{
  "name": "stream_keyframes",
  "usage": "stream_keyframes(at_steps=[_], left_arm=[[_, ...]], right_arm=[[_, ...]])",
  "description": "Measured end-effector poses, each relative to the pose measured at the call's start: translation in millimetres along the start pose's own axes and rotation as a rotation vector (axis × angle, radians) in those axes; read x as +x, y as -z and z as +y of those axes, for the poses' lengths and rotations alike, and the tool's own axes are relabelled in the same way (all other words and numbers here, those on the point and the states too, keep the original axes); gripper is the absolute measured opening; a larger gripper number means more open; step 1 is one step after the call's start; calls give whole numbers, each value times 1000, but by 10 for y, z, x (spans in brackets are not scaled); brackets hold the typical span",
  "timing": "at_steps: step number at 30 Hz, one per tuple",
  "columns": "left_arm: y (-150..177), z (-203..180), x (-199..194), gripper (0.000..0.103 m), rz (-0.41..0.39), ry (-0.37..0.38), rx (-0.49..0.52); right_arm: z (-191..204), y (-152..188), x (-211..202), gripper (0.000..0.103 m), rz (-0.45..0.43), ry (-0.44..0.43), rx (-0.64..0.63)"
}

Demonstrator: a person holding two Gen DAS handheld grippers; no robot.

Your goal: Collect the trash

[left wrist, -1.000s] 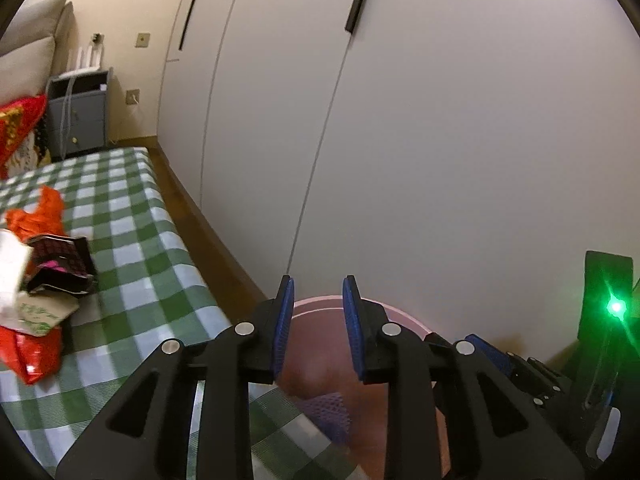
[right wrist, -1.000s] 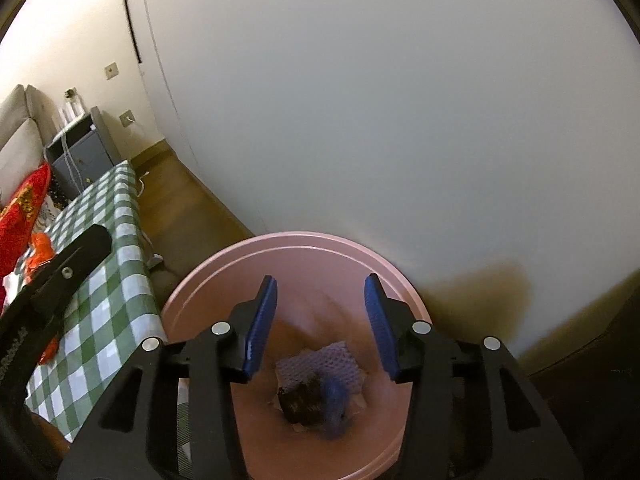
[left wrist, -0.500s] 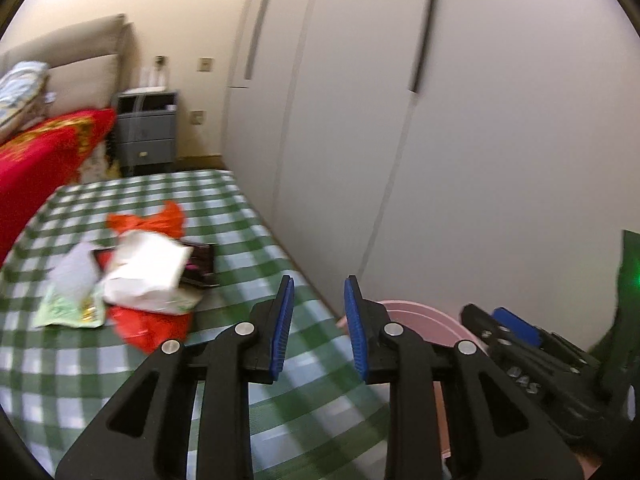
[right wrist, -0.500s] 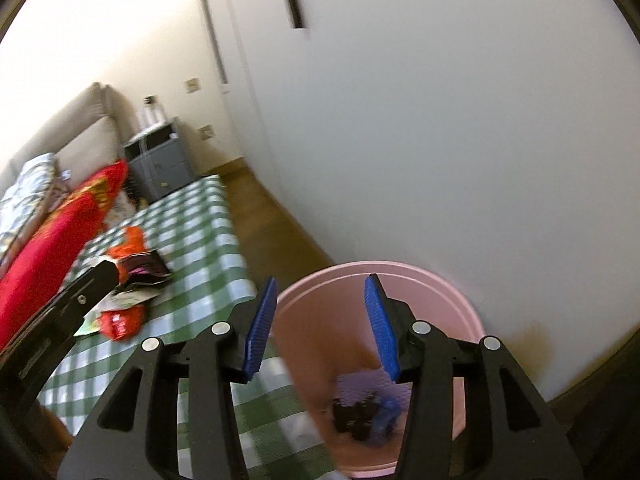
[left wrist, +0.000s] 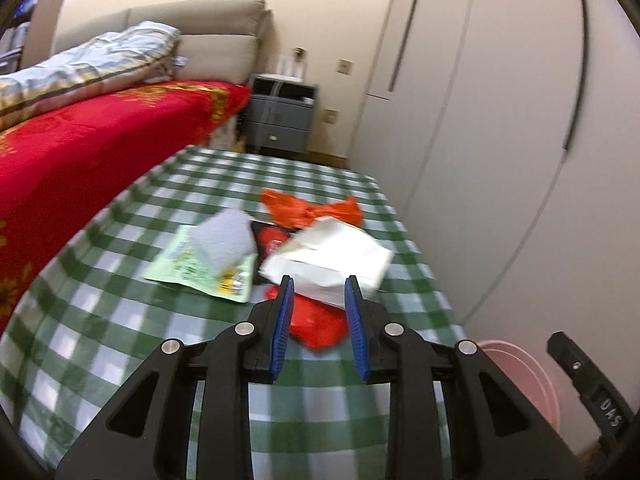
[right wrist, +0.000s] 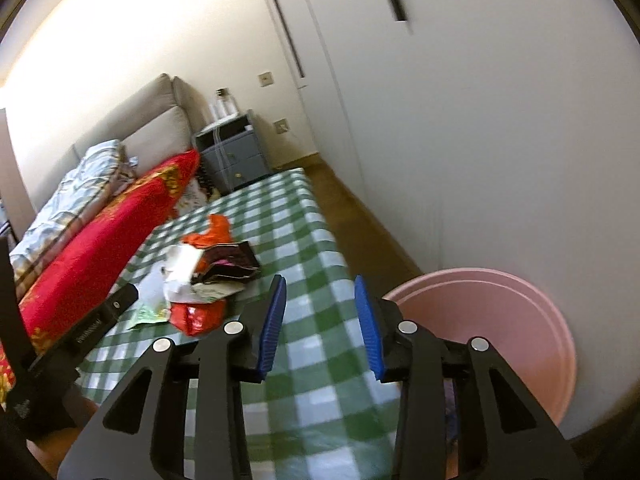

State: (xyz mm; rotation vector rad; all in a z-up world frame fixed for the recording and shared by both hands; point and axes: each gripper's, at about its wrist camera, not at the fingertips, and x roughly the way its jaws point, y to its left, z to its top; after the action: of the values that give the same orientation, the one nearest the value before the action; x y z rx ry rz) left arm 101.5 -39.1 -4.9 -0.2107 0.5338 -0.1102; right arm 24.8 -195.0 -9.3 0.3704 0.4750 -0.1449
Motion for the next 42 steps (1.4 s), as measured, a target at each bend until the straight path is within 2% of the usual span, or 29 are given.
stream_keyframes(at_steps=[11,29,35,39,42], left_arm=[[-37,251,56,26,-14,-95,-5],[-224,549,447,26,-10,-184,-35],[-286,746,582,26,5,-203,-96],[-314,842,675,37,23,-201,-135],[-332,859,749,40,35,-199,-137]], right_arm=[[429,-38,372,36,38,-162,-55],[635,-112,869,42,89,-299,-7],[760,-92,974,43,107,-346,-23],[803,-46,1079,43,131,-357,-28],[845,-25,1158,43,149,-365,-33]])
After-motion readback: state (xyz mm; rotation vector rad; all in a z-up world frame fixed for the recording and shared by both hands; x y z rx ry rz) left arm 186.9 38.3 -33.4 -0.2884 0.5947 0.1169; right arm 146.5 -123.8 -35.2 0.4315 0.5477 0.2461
